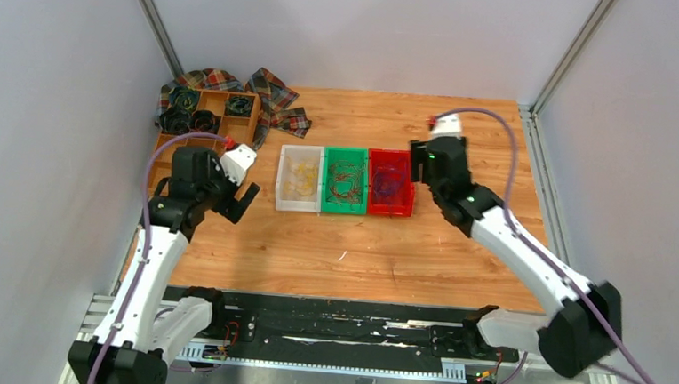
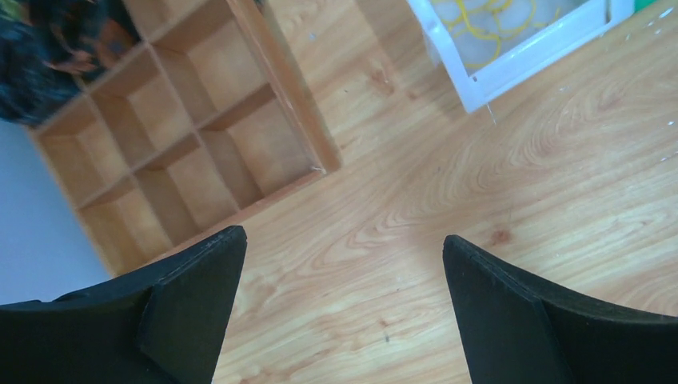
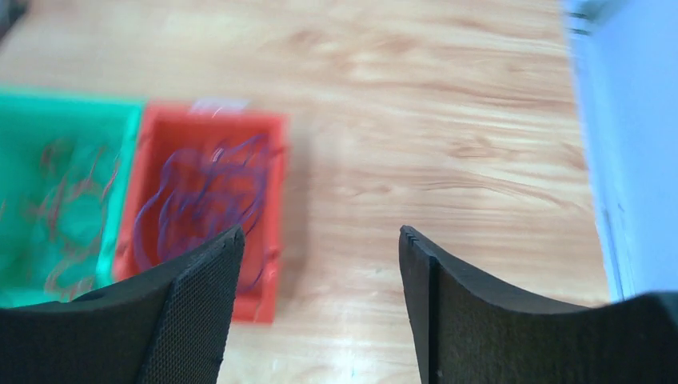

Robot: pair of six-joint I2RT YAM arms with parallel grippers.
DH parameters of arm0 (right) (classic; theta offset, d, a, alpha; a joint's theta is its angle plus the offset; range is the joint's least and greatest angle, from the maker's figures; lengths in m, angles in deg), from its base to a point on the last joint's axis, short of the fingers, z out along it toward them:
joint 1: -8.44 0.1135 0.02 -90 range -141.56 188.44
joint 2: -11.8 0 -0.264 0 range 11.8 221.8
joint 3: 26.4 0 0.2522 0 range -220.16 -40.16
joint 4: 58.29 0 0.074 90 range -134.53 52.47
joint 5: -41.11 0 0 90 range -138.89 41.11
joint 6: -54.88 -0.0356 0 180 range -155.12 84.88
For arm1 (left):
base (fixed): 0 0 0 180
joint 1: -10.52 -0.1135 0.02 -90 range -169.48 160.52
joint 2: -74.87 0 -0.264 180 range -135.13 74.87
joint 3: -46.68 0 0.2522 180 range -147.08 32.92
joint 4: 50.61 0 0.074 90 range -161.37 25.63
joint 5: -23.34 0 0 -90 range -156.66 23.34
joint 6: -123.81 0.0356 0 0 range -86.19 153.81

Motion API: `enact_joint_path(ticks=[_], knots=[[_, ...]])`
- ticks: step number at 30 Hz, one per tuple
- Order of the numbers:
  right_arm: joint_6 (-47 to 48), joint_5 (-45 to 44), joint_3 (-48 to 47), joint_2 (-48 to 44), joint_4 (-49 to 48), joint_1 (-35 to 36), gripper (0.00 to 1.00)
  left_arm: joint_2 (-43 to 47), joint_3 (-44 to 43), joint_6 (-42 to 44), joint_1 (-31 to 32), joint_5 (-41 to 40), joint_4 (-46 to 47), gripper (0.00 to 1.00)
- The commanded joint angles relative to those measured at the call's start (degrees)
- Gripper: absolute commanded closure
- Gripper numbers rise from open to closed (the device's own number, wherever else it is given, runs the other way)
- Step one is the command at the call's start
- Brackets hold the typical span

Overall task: Untangle the cables
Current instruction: Reset both arms

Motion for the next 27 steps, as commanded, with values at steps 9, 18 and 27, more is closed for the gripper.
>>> enact_joint_path(ticks=[9,18,27], knots=[[-9.24,-25.56,31.56,-23.09,-13.54,-23.9,0.24,-0.22,30.76,-12.83,-7.68,11.66,52.32,0.02],[-2.97,-19.43,41.19,-16.64,-30.37,-26.75,0.22,-11.62,38.03,-18.46,-9.44,8.67,72.82,0.02],[-0.64,-10.14,45.33,-7.91,-49.04,-27.85,0.22,-16.54,41.76,-24.46,-9.44,4.5,91.66,0.02]])
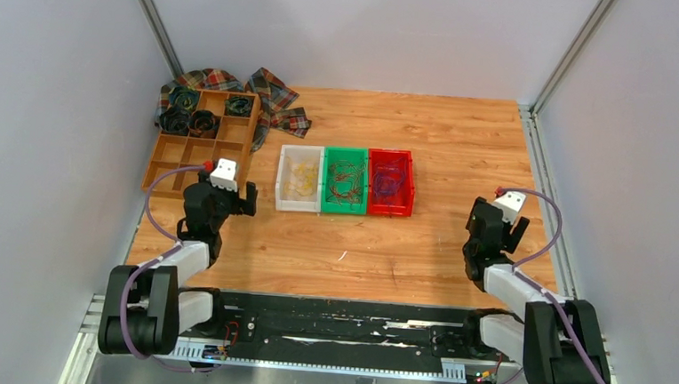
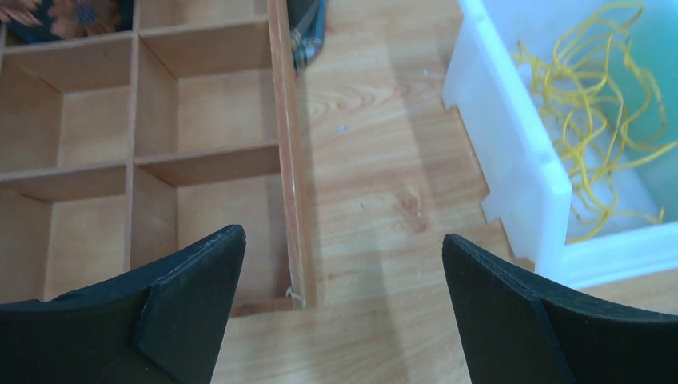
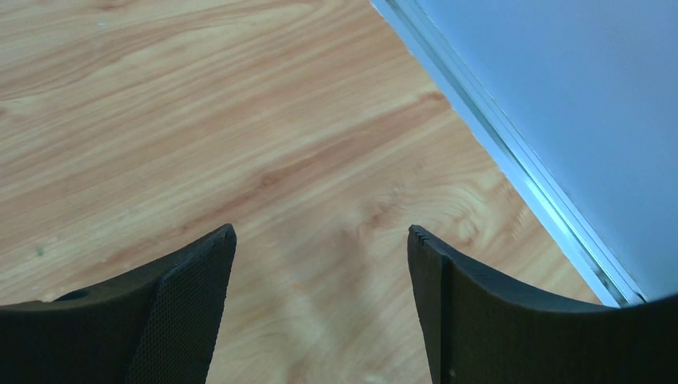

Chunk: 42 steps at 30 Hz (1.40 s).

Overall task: Untangle the cables
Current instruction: Reset both arms

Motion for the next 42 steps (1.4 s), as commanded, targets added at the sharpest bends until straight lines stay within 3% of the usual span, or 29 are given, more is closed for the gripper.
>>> enact_joint_path(ticks=[1,7,10,11,13,14,17,18,21,26,42], knots=[[5.54,7.13,0.41,3.78,-14.83,-0.9,0.22,-2.63,0.13,-3.62,-0.43,-1.58,13.52,0.02],[9.55,8.2,2.32,11.44,-28.36,-0.9,0.21,-11.15,1.38,-5.2,0.4,-0.13,25.84,0.02],[12.15,12.66,2.02,12.15,-28.44,0.36,0.2,-9.78,1.17,-2.76,1.88,-2.0,20.87,0.02],[13.4,11.56,2.04,12.16,-28.47,2.44,0.2,-10.45,4.18,-2.49,2.48,-3.13,25.3,0.02],[16.22,8.94,2.03,14.13,-31.53,4.22,0.19,-14.67,9.6,-1.55,4.64,-5.02,43.13,0.02],[16.62,9.0,2.53,14.8,-33.84,4.26,0.19,-13.9,9.58,-1.23,5.73,-7.09,42.04,0.02],[16.13,12.14,2.09,15.5,-33.0,3.05,0.19,-11.05,2.56,-1.98,5.86,-12.04,24.18,0.02],[14.33,16.5,2.62,15.62,-31.31,1.36,0.18,-12.69,1.78,-3.03,5.86,-13.26,25.85,0.02],[16.16,17.72,5.39,20.22,-43.78,0.94,0.17,-12.31,1.61,-3.23,5.86,-13.51,24.48,0.02],[12.86,18.7,1.12,17.16,-30.73,-1.07,0.16,-12.57,2.06,-3.6,5.86,-14.18,25.93,0.02],[13.36,18.94,1.49,17.66,-32.29,-1.07,0.15,-12.71,2.12,-3.65,5.86,-14.29,26.45,0.02]])
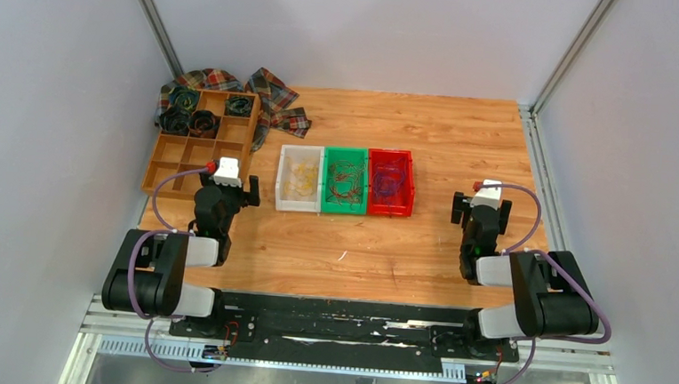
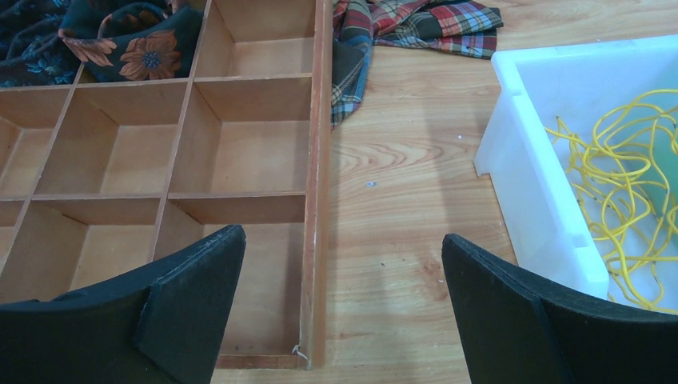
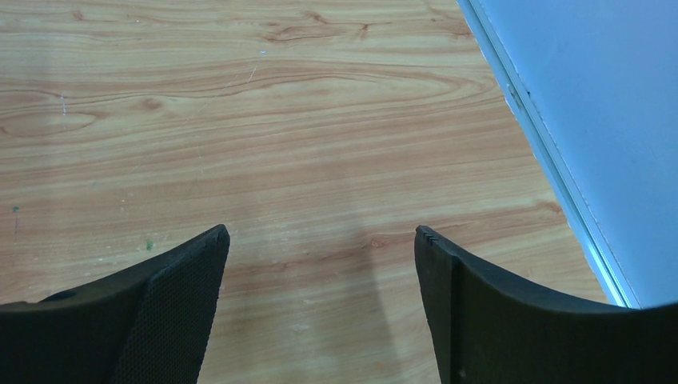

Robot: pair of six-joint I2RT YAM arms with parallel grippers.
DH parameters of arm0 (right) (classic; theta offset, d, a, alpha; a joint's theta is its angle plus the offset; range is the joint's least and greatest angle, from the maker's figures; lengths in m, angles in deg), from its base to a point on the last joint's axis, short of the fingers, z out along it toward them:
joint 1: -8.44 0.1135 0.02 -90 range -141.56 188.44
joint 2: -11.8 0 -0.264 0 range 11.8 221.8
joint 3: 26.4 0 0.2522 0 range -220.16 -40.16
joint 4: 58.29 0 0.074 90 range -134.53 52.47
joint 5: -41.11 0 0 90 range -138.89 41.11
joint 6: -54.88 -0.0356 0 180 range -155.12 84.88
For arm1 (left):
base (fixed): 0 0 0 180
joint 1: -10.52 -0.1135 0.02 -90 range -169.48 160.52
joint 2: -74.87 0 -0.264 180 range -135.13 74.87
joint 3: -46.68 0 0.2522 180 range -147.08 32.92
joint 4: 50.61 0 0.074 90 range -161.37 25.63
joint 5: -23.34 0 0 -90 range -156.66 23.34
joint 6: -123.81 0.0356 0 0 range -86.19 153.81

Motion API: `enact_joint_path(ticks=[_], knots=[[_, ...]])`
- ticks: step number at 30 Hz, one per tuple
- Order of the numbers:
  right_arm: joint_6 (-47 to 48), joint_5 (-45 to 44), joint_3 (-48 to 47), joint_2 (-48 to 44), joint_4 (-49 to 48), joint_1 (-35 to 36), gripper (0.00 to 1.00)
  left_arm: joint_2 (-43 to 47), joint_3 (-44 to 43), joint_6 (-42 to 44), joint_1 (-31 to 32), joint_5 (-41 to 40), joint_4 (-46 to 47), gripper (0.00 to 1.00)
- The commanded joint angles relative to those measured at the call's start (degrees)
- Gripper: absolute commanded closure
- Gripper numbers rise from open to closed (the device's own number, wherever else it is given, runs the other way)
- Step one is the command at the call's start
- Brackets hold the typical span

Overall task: Untangle the cables
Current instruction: Reset both arms

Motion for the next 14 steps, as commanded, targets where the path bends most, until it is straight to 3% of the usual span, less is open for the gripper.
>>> enact_joint_path(ticks=[1,14], knots=[[-0.75,0.15,-0.84,-0.24,-0.8,-0.81,0.15,0.04,-0.01,-0.22,0.11,-1.11,1.14,0.02],[-0.83,0.83,-0.94,-0.02,-0.76,-1.16,0.14,0.04,-0.09,-0.22,0.15,-1.06,1.18,0.02]])
